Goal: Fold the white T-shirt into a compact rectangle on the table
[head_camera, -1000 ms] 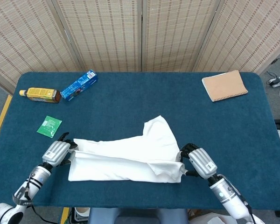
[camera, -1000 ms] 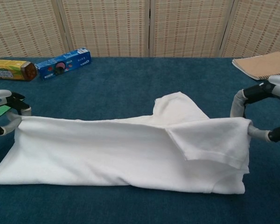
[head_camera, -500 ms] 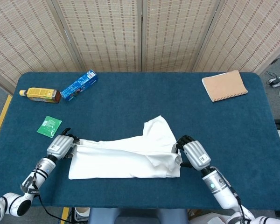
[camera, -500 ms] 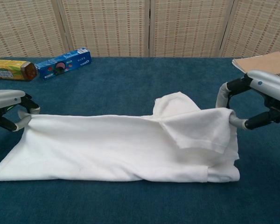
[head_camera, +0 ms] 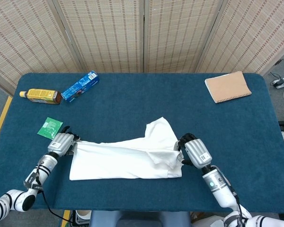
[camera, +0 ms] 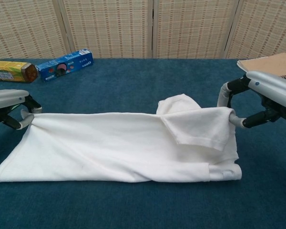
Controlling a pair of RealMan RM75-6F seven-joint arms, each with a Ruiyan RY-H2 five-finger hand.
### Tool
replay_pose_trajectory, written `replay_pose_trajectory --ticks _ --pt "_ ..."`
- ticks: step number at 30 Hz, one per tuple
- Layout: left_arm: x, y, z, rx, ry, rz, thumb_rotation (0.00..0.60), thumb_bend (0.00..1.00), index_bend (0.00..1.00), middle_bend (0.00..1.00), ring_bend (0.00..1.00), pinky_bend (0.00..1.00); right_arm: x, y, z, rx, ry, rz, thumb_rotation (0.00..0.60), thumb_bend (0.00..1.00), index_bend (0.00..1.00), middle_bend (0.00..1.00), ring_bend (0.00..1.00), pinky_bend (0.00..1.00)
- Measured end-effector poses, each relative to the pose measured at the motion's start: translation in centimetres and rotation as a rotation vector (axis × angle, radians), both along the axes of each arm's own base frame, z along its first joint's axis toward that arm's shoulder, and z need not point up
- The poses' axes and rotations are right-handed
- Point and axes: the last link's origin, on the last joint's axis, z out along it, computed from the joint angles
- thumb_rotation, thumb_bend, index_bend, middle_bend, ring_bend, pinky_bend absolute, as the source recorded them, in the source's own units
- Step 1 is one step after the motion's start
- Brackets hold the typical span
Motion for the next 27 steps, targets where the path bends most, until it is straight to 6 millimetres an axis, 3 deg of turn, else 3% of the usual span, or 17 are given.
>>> replay_pose_trajectory --ticks 5,10,12,17,27 --pt "-0.2 0.4 -0.2 -0.001 0.023 0.013 0.6 0.59 0.58 0.36 0.26 0.0 0.0 -0.5 -0.3 -0.009 0.018 0.002 0.6 0.56 0.82 0.54 0.31 0.22" --pt "-0.2 0.4 -0.2 0.002 0.041 0.016 0.6 0.57 0.33 0.23 0.11 0.0 0.0 -1.0 -0.6 -0.017 0.024 0.004 0.6 0.56 0.82 0.54 0.31 0.22" --pt "-0.1 0.3 -0.1 0.004 0.05 0.014 0.6 0.51 0.22 0.16 0.04 0.0 0.0 -1.2 -0.7 -0.021 0.025 0.004 0.6 0.56 0.82 0.54 0.31 0.22" --pt "0.3 -0.3 0.6 0.032 0.052 0.007 0.6 0.41 0.02 0.04 0.0 0.0 0.0 -1.9 -0.9 -0.034 0.037 0.009 0.6 0.55 0.82 0.54 0.31 0.22" --pt "0.4 -1.7 2.3 0.1 0.021 0.024 0.6 0.38 0.0 0.0 0.0 0.0 0.6 -3.4 -1.4 -0.054 0.028 0.013 0.6 0.55 0.82 0.54 0.31 0.22"
